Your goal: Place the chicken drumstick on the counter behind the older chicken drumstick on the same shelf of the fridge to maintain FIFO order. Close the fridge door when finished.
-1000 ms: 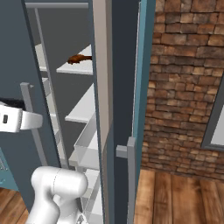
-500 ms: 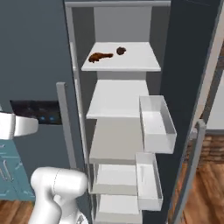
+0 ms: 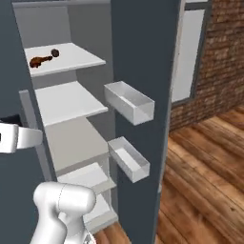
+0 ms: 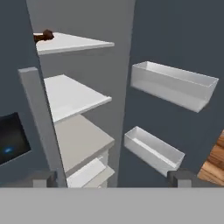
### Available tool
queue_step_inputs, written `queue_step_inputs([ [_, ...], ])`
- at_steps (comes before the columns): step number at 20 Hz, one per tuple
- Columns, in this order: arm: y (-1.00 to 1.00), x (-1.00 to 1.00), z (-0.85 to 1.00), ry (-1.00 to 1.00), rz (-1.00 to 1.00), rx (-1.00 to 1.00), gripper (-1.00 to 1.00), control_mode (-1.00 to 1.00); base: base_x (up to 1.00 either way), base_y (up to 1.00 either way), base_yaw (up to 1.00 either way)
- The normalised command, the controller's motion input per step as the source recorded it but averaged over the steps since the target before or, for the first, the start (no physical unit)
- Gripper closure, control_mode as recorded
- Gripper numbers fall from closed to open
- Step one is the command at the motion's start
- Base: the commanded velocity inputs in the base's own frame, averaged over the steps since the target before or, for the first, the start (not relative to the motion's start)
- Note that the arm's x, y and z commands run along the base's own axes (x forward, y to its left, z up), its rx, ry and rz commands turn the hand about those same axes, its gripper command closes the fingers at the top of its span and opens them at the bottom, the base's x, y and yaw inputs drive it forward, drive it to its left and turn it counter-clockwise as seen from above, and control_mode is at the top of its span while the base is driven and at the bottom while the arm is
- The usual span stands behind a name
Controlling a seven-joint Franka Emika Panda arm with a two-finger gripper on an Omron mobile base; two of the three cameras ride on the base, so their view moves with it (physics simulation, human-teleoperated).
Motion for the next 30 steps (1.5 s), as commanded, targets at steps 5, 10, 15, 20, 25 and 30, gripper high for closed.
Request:
queue_step_inputs([
  [5,0.0,0.0,0.0,0.0,0.0,0.0,-1.0,1.0,-0.01,0.0,-1.0],
  [10,0.0,0.0,0.0,0.0,0.0,0.0,-1.0,1.0,0.0,-0.14,-0.98],
  [15,0.0,0.0,0.0,0.0,0.0,0.0,-1.0,1.0,0.04,-0.93,-0.72],
  [20,0.0,0.0,0.0,0.0,0.0,0.0,-1.0,1.0,0.74,-0.68,-0.21],
  [25,0.0,0.0,0.0,0.0,0.0,0.0,-1.0,1.0,1.0,-0.05,0.17],
  [30,0.0,0.0,0.0,0.0,0.0,0.0,-1.0,1.0,1.0,-0.34,0.47],
])
